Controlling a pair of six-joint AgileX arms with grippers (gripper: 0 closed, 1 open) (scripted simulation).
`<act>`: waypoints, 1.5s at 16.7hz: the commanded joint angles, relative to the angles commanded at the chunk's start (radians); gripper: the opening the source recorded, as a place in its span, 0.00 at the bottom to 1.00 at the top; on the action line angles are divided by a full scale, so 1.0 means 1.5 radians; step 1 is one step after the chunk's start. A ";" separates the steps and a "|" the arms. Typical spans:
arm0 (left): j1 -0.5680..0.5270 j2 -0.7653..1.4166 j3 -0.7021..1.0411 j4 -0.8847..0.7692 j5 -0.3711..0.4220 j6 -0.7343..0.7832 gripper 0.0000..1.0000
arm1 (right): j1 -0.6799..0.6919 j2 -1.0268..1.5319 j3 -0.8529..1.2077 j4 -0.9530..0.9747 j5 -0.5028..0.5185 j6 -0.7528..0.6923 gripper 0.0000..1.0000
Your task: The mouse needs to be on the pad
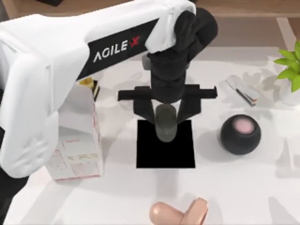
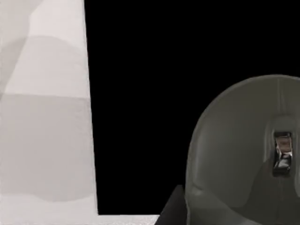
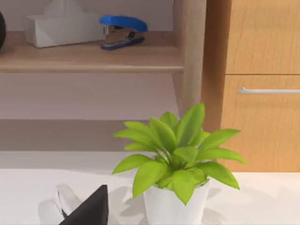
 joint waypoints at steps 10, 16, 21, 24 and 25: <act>0.007 0.000 -0.033 0.047 -0.008 -0.007 0.00 | 0.000 0.000 0.000 0.000 0.000 0.000 1.00; 0.000 0.003 -0.059 0.091 -0.003 -0.002 0.00 | 0.000 0.000 0.000 0.000 0.000 0.000 1.00; -0.002 0.021 -0.083 0.104 0.000 0.000 0.00 | 0.000 0.000 0.000 0.000 0.000 0.000 1.00; -0.002 0.021 -0.083 0.104 0.000 0.000 0.00 | 0.000 0.000 0.000 0.000 0.000 0.000 1.00; -0.002 0.021 -0.083 0.104 0.000 0.000 0.00 | 0.000 0.000 0.000 0.000 0.000 0.000 1.00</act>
